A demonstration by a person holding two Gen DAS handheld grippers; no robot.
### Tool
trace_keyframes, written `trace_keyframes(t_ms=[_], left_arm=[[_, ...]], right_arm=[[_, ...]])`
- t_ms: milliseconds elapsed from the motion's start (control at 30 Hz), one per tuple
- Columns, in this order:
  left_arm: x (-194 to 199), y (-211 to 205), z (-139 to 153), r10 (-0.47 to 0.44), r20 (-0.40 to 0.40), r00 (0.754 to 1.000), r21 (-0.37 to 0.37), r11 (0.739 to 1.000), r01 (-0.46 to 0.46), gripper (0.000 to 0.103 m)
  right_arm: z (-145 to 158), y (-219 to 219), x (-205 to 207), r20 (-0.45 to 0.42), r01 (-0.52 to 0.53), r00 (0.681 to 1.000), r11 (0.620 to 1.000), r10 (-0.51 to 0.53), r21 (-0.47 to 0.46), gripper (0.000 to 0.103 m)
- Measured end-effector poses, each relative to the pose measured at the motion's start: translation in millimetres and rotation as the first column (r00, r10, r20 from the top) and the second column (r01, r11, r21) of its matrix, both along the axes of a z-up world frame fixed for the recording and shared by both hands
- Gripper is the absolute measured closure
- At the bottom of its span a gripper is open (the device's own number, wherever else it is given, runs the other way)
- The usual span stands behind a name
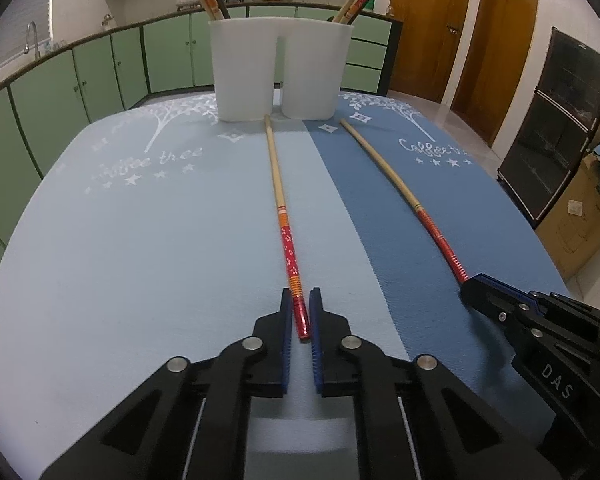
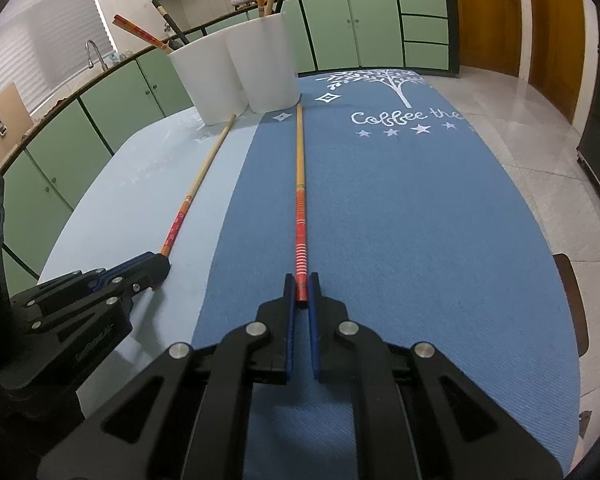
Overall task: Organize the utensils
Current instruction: 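Grasp the other red-patterned chopstick with the left gripper while the right gripper holds its own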
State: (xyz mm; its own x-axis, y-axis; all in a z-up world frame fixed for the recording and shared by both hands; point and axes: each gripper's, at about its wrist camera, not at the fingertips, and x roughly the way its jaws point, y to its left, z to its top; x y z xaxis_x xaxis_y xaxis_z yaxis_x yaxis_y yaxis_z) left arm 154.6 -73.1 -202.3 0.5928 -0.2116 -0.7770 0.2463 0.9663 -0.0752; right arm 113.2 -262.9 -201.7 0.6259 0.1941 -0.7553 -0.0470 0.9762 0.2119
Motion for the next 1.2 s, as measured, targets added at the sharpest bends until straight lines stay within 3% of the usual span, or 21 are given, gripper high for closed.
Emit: trace_keyframes(t_ms=[600,900,1200], left_arm=[[-5,-2,4,0.041,0.005,0.999,-0.022,0.999,-0.041,0.097],[-21,5,35,0.022,0.079,0.997,-0.006,1.000,-0.021,0.097],[-29,14,79,0.026,0.183,0.983,-0.033,0.999,-0.021,0.097]], right_arm=[[-2,0,0,0.008,-0.001,1.000,1.000,0.001,0.005,0.098],[16,0,-10,0.055,-0.015,0.998,1.000,0.016,-0.024,0.098],[52,-7,-17,0.120,-0.002,0.993,1.000,0.005,-0.019,0.098]])
